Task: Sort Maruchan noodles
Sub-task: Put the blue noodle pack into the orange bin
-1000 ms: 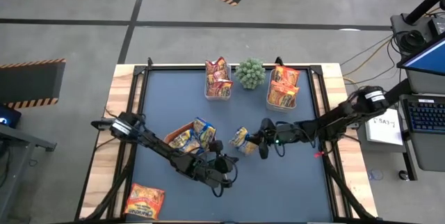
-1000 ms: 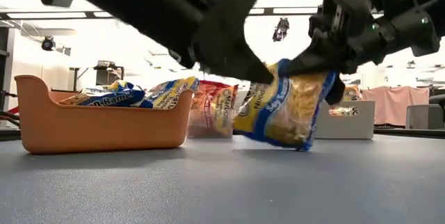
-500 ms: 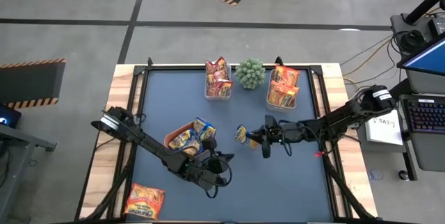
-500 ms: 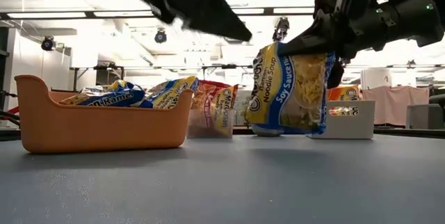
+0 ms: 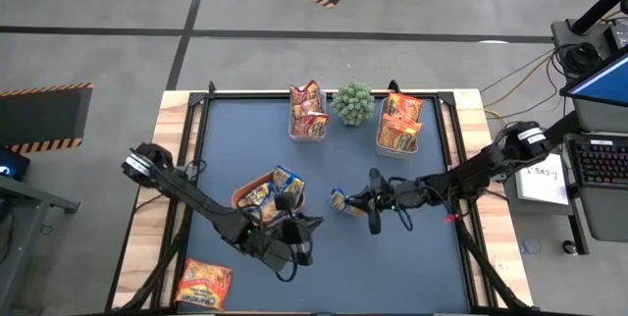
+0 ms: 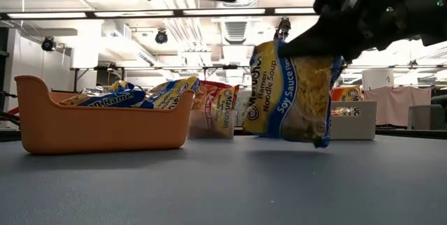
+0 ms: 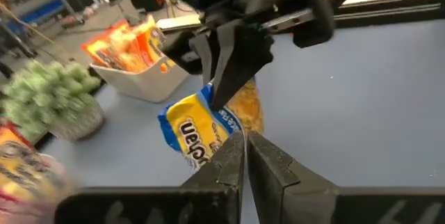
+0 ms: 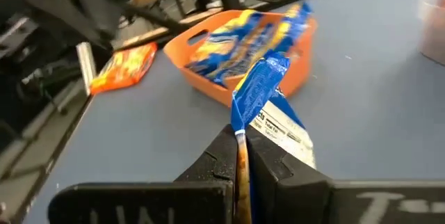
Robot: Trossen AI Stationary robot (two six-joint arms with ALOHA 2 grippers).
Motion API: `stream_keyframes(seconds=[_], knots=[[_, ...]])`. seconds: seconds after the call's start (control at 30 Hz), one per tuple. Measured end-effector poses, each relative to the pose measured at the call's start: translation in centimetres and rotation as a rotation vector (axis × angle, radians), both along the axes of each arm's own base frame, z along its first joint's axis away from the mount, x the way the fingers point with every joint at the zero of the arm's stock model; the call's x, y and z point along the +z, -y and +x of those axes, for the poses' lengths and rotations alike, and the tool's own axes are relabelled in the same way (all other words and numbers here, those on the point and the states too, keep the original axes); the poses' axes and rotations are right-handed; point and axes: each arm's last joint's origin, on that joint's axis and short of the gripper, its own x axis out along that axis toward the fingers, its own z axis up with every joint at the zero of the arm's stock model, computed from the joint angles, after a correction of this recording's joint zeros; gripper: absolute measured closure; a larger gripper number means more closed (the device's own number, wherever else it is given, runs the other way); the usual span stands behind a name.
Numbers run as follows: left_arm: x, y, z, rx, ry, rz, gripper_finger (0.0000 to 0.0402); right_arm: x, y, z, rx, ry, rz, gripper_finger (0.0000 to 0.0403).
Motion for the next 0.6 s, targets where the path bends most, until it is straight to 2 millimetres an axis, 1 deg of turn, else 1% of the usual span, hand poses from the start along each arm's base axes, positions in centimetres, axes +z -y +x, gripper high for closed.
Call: stream_keyframes(seconds=[0.1,0.17,0.27,0.47,0.53,0.6], knots=[[-0.8,-0.3,0.8,-0.003,0.003,-0.046,0.0381,0.0,-0.9,0.6,0.039,-0.001,-0.068,0.0394],[-1.2,-0.7,1.3,-0.007,0.013,-0.08,0.0359,0.1,-1.2,1.1,0.054,-0.009,-0.095,0.0394],[-1.6,-1.1,2.0,0.005,0.026,-0.085,0.0312,0.2,-1.7,1.4,0.076,-0.026,-0.139,0.0394],[-2.3,-1.7,2.3,0.082,0.024,-0.029,0.0203,0.5,-2.6,2.0,0.13,-0.059,-0.227,0.0394],[-2.6,-2.0,2.4,0.121,0.028,-0.005,0.0171,0.6,-2.9,2.0,0.148,-0.066,-0.256,0.0394],[-3.2,-2.2,2.7,0.125,0.007,0.019,0.0147,0.7,-3.2,2.2,0.157,-0.065,-0.272,0.0394]])
